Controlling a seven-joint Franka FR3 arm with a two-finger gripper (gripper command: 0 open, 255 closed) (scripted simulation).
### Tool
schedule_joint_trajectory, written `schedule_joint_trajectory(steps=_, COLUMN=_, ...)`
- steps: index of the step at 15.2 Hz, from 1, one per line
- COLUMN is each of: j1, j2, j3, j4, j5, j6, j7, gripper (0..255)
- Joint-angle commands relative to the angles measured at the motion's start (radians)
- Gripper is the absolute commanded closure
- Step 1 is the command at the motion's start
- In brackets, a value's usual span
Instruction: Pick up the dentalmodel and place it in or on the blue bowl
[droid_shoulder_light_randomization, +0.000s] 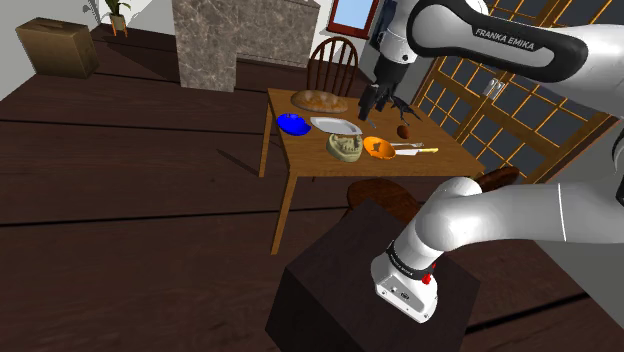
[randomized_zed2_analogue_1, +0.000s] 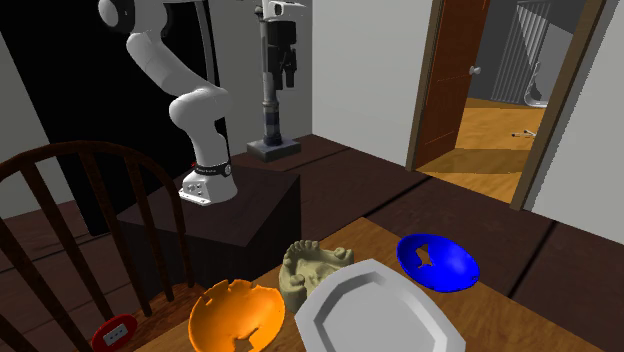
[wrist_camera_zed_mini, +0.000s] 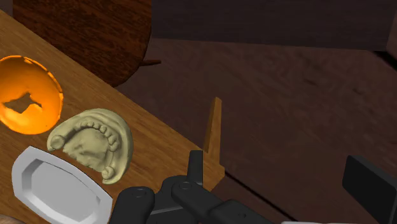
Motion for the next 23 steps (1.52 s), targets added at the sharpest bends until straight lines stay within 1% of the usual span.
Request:
schedule_joint_trajectory(steps=1, j1=0.000, j2=0.000, j3=0.000, j4=0.000, j5=0.000, j6=0.000, j7=0.000, gripper=0)
schedule_joint_trajectory(steps=6, j1=-0.021, j2=0.073, j3=-0.067, j4=-0.077, j5=-0.069, j6=0.160, j7=-0.072, gripper=0)
schedule_joint_trajectory(steps=12, j1=-0.048, j2=0.215, j3=-0.152, j4=-0.123, j5=-0.146, j6=0.363, j7=-0.150, gripper=0)
schedule_joint_trajectory(steps=18, j1=-0.068, j2=0.408, j3=-0.234, j4=-0.114, j5=-0.201, j6=0.569, j7=-0.226, gripper=0)
schedule_joint_trajectory(steps=23, j1=-0.077, j2=0.599, j3=-0.298, j4=-0.066, j5=-0.213, j6=0.730, j7=-0.296, gripper=0)
